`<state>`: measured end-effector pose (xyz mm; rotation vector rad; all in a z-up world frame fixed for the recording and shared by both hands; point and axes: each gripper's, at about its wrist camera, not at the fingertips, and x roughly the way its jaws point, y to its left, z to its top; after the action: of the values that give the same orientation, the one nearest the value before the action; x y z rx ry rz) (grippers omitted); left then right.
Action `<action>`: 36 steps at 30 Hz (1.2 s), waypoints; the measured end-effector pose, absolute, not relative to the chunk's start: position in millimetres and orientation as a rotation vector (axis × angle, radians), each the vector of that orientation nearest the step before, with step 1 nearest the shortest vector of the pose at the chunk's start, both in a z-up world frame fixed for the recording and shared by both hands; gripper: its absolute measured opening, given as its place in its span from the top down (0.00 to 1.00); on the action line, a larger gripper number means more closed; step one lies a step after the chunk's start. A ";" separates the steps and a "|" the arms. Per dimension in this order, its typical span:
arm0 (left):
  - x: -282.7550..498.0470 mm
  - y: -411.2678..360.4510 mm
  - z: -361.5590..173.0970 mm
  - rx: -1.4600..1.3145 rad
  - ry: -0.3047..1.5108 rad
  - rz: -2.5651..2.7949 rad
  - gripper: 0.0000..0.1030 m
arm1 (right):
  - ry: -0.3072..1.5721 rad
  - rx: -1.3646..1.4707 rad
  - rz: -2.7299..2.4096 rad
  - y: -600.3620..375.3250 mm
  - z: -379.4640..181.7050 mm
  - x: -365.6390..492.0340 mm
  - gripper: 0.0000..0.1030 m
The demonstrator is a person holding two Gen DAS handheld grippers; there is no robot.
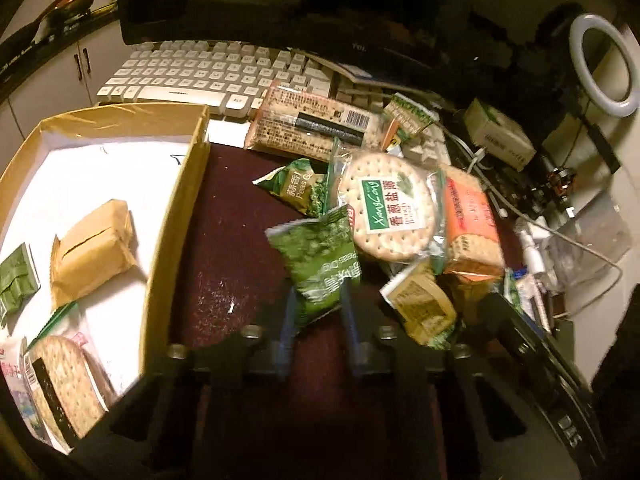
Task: Organize snacks
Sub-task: 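Carry both green bags into the cardboard box and open both tools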
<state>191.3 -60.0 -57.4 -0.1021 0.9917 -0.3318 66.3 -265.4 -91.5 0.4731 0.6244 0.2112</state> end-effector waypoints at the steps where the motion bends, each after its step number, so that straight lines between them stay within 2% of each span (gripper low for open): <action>1: 187.5 -55.6 -54.5 -0.117 0.987 -0.343 0.86 | 0.621 0.472 0.217 -265.5 -91.6 66.4 0.75; 7: 169.0 -35.8 -42.6 -0.212 0.973 -0.398 0.93 | 0.610 0.461 0.239 -261.7 -88.9 64.5 0.74; 18: 123.9 37.3 -14.1 -0.374 0.905 -0.411 0.95 | 0.589 0.375 0.245 -247.4 -80.9 60.4 0.75; 25: 110.6 107.0 -2.3 -0.447 0.824 -0.296 0.95 | 0.566 0.252 0.388 -176.6 -54.7 47.7 0.75; 36: 116.6 181.3 -26.2 -0.554 0.828 -0.141 0.95 | 0.640 0.076 0.536 -61.9 -51.3 85.0 0.75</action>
<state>116.6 181.3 -26.2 -0.5544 0.8276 -0.1412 85.0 -61.9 -51.3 0.0763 0.6399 0.5356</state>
